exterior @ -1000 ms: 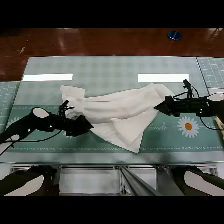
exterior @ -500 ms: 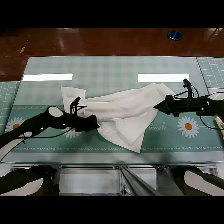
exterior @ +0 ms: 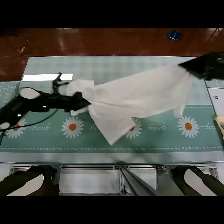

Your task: Fold the shirts.

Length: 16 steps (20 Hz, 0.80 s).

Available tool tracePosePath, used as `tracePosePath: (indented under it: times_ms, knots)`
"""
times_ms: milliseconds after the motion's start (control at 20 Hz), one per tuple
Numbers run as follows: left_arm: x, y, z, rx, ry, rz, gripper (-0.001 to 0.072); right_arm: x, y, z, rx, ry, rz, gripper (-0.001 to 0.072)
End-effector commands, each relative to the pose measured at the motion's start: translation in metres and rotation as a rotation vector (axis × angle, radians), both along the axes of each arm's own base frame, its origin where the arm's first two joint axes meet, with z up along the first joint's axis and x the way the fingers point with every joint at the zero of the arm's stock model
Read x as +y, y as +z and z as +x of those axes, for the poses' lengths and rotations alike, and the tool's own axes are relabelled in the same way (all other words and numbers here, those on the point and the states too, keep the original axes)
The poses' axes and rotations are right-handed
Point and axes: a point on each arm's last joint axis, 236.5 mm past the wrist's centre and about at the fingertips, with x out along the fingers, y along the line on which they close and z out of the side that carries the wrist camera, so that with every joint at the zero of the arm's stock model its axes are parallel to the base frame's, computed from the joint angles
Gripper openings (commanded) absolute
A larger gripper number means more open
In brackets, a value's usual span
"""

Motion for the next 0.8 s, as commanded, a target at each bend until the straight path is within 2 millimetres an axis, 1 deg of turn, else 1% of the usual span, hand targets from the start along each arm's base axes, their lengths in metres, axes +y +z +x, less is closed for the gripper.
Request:
tracePosePath:
  times_ms: [0, 50, 100, 150, 250, 300, 350, 400, 500, 550, 600, 650, 700, 750]
  knots:
    - [0.049, 0.109, 0.022, -0.268, 0.088, -0.015, 0.0023, -0.01, 0.1, -0.037, -0.271, -0.082, -0.137, 0.0022]
    - [0.071, 0.154, 0.025, -0.387, 0.145, 0.0, 0.0023, -0.014, 0.122, -0.049, -0.339, -0.127, -0.189, 0.0022]
    - [0.094, 0.196, 0.021, -0.5, 0.202, 0.026, 0.0023, -0.018, 0.141, -0.062, -0.396, -0.175, -0.241, 0.0022]
    - [0.113, 0.231, 0.012, -0.589, 0.248, 0.057, 0.0023, -0.022, 0.16, -0.075, -0.451, -0.235, -0.287, 0.0022]
    - [0.142, 0.289, -0.016, -0.739, 0.322, 0.146, 0.0023, -0.025, 0.19, -0.1, -0.55, -0.336, -0.358, 0.0022]
    - [0.152, 0.314, -0.031, -0.81, 0.36, 0.209, 0.0023, -0.027, 0.198, -0.112, -0.579, -0.389, -0.395, 0.0022]
    - [0.16, 0.333, -0.042, -0.866, 0.4, 0.283, 0.0023, -0.032, 0.2, -0.124, -0.585, -0.448, -0.438, 0.0022]
    - [0.159, 0.351, -0.053, -0.914, 0.417, 0.328, 0.0023, -0.038, 0.198, -0.135, -0.571, -0.5, -0.479, 0.0022]
    - [0.154, 0.381, -0.076, -1.006, 0.406, 0.452, 0.0023, -0.057, 0.185, -0.161, -0.51, -0.621, -0.578, 0.0022]
    - [0.155, 0.396, -0.088, -1.043, 0.42, 0.521, 0.0023, -0.066, 0.181, -0.174, -0.487, -0.677, -0.617, 0.0022]
    - [0.162, 0.414, -0.102, -1.085, 0.45, 0.605, 0.0023, -0.076, 0.178, -0.188, -0.466, -0.738, -0.648, 0.0022]
    - [0.171, 0.431, -0.117, -1.123, 0.493, 0.685, 0.0023, -0.082, 0.176, -0.199, -0.454, -0.775, -0.67, 0.0022]
    - [0.182, 0.448, -0.135, -1.161, 0.537, 0.756, 0.0023, -0.086, 0.172, -0.208, -0.434, -0.793, -0.684, 0.0022]
    - [0.187, 0.461, -0.15, -1.199, 0.556, 0.803, 0.0023, -0.086, 0.164, -0.215, -0.404, -0.783, -0.696, 0.0022]
